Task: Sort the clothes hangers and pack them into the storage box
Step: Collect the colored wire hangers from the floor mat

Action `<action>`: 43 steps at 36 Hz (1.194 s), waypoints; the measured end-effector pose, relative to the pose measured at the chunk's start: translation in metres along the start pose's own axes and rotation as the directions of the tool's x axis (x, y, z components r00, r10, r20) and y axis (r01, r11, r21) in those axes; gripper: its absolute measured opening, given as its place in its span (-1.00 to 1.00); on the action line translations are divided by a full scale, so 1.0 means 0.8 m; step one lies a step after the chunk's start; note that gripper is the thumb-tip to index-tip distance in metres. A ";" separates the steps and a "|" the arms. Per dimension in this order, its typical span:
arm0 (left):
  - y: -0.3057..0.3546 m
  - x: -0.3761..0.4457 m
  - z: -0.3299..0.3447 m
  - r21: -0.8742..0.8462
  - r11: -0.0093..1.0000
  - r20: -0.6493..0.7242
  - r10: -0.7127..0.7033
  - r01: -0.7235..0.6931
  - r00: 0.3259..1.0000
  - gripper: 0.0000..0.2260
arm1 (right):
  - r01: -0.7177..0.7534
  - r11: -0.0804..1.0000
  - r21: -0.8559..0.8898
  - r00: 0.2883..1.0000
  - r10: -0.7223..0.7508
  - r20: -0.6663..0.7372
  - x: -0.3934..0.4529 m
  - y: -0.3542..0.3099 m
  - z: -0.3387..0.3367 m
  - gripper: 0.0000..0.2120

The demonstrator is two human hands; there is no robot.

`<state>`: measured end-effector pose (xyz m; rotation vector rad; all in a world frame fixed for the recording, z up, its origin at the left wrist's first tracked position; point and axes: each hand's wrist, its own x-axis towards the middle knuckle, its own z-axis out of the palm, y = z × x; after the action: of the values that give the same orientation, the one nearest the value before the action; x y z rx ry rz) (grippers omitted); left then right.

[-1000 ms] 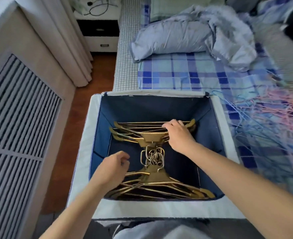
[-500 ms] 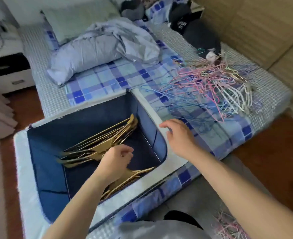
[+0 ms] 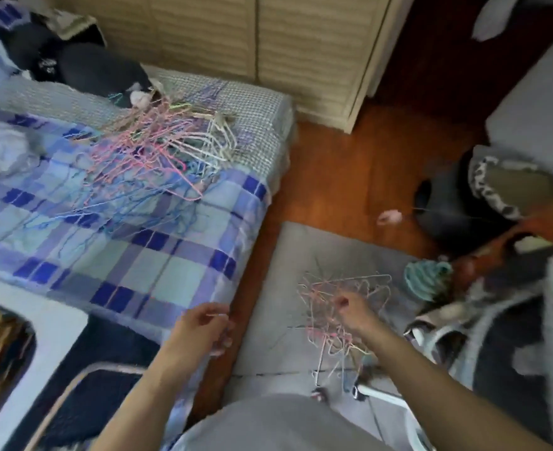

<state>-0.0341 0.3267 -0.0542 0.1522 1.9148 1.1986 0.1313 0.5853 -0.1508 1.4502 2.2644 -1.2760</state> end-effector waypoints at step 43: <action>-0.373 0.485 0.278 0.662 0.737 0.233 -0.373 0.135 0.898 -0.79 | -0.479 0.849 -0.222 0.859 0.506 0.082 0.261 0.434 0.279 -0.74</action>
<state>-0.0277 0.5137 -0.5586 0.4152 1.8619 0.2638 0.2392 0.6186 -0.5993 1.6634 1.7045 -0.9300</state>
